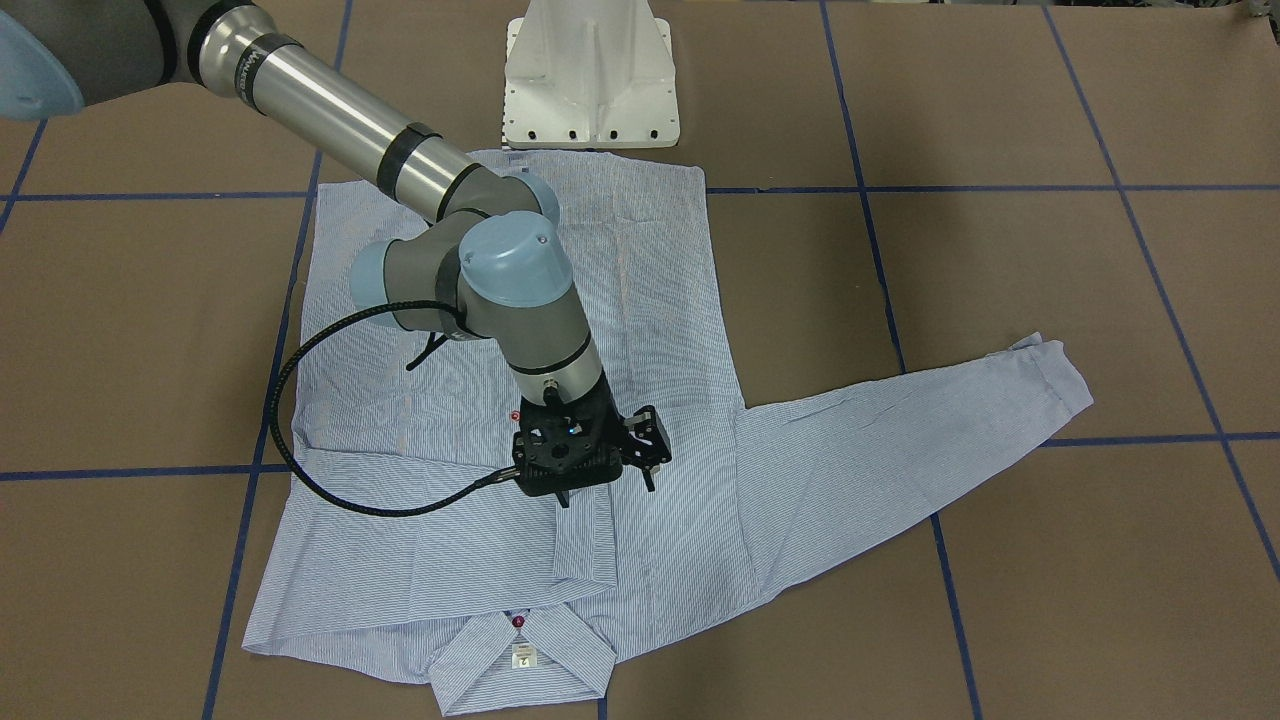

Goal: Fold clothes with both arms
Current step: 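Carry the cuff across the shirt body toward the other sleeve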

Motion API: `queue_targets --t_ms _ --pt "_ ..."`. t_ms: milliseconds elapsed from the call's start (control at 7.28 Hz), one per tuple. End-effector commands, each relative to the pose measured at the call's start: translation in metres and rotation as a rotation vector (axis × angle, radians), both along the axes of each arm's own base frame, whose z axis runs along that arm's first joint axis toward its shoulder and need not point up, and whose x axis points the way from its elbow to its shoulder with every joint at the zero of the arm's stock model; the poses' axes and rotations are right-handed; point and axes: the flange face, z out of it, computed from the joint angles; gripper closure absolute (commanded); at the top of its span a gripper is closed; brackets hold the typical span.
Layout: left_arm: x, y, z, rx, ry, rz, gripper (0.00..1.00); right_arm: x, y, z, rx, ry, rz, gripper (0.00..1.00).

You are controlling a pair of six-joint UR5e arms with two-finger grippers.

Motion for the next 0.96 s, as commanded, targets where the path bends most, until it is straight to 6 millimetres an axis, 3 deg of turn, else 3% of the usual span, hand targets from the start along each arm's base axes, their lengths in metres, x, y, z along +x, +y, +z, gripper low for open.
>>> queue_targets --t_ms 0,137,412,550,687,824 --pt "0.0 0.0 0.002 -0.002 -0.001 0.002 0.0 0.004 0.005 0.03 -0.156 -0.125 0.106 0.01" --pt "0.0 0.0 0.001 -0.002 0.0 0.001 0.0 0.002 0.009 0.052 -0.177 -0.118 0.169 0.02" --pt "0.0 0.0 0.0 0.0 0.0 0.001 0.0 -0.03 0.038 0.055 -0.272 -0.166 0.303 0.04" --pt "0.0 0.0 0.002 -0.003 0.0 0.001 0.0 -0.035 0.043 0.054 -0.283 -0.174 0.329 0.06" --pt "0.0 0.0 0.001 -0.002 0.0 0.001 0.0 -0.036 0.043 0.051 -0.279 -0.177 0.336 0.17" --pt "0.0 0.0 0.002 -0.002 -0.001 0.0 0.0 -0.036 0.043 0.051 -0.279 -0.176 0.338 0.36"
